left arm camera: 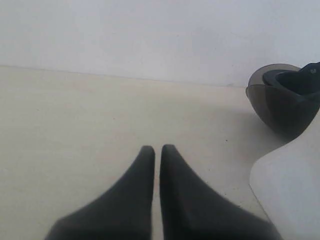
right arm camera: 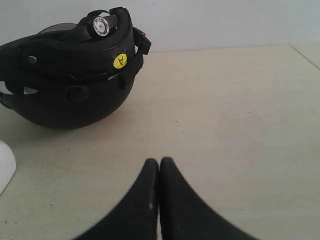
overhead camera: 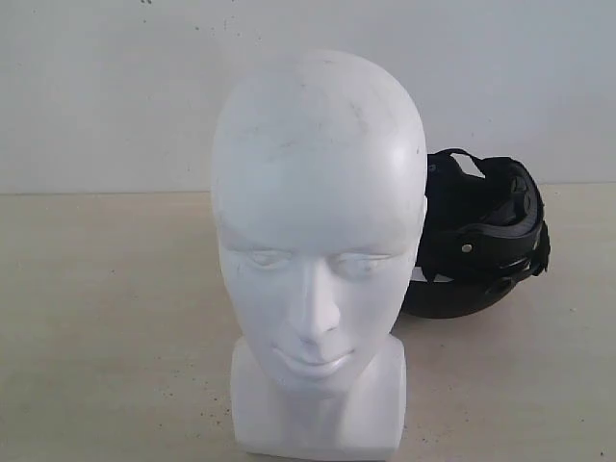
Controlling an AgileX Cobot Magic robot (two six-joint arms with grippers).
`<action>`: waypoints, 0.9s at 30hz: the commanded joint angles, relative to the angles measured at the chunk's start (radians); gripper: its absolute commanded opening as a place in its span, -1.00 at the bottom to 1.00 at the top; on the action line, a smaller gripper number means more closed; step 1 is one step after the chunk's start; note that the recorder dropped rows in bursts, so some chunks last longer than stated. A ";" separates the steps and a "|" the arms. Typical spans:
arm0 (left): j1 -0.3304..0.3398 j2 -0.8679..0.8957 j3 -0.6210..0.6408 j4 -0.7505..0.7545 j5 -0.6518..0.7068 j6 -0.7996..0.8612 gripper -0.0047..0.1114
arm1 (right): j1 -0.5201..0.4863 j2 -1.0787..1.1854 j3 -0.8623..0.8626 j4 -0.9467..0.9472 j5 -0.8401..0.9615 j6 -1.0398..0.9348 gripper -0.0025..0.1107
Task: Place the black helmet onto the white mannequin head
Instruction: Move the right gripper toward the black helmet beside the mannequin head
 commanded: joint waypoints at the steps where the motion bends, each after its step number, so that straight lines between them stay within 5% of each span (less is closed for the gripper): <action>1: 0.004 -0.002 0.003 0.002 0.000 0.005 -0.84 | -0.002 -0.006 0.000 0.003 -0.004 -0.002 -0.96; 13: 0.004 -0.002 0.003 0.002 0.000 0.005 -0.84 | -0.002 -0.006 0.000 0.003 -0.052 -0.002 -0.96; 18: 0.004 -0.002 0.003 0.002 0.000 0.005 -0.84 | -0.002 -0.006 0.000 -0.011 -0.379 -0.017 -0.96; 22: 0.004 -0.002 0.003 0.002 0.000 0.005 -0.84 | -0.002 0.010 -0.121 -0.011 -0.346 -0.042 -0.96; 27: 0.004 -0.002 0.003 0.002 0.000 0.005 -0.84 | -0.002 0.289 -0.338 -0.017 -0.314 -0.047 -0.96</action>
